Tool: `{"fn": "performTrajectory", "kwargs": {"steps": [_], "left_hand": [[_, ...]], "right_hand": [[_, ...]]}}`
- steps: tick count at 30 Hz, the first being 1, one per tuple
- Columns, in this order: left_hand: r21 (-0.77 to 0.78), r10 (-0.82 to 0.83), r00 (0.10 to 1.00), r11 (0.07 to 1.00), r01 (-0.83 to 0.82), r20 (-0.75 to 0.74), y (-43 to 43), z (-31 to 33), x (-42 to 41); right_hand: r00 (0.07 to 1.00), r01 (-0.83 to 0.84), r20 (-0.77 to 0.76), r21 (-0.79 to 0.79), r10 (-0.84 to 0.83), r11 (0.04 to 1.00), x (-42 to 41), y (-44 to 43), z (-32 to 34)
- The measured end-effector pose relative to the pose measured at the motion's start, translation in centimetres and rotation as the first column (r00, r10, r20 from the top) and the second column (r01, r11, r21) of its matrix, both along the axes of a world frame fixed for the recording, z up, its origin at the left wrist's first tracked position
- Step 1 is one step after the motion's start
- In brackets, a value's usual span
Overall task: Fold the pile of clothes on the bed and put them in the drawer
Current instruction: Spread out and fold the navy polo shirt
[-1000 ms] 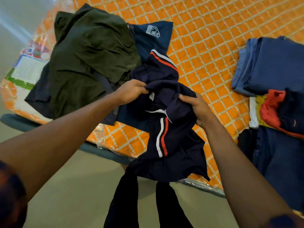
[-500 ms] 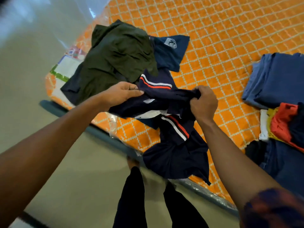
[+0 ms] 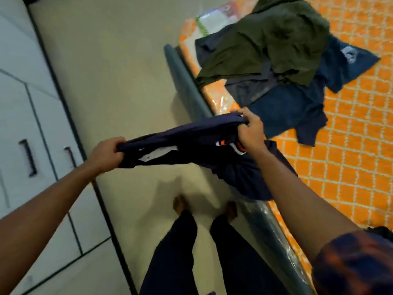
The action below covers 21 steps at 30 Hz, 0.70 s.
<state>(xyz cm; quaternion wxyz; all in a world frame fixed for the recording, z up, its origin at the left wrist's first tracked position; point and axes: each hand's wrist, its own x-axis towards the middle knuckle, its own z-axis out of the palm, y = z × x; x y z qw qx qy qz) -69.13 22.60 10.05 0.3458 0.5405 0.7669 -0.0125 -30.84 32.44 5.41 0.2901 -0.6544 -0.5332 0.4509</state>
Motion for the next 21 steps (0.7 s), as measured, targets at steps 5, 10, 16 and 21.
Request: {"fn": "performTrajectory", "kwargs": {"steps": [5,10,16,21], "left_hand": [[0.257,0.389,0.916,0.899,-0.355,-0.095,-10.7,-0.2,-8.0],[0.374,0.523,0.851,0.798,-0.473,-0.04,-17.4,0.4,-12.8],[0.429,0.465,0.869,0.828,-0.36,-0.167,-19.2,3.0,-14.6],[0.387,0.468,0.774,0.868,-0.312,-0.426,-18.1,6.9,-14.1]], "right_hand": [[0.873,-0.368,0.366,0.059,0.322,0.928,-7.9,-4.0,0.4],[0.887,-0.303,0.411,0.176,0.209,0.937,-11.9,-7.4,0.2],[0.923,-0.033,0.385,0.078,0.0,0.996,-14.3,-13.2,2.5],[0.881,0.464,-0.02,-0.153,-0.472,0.873,-16.9,-14.6,6.1]]}}
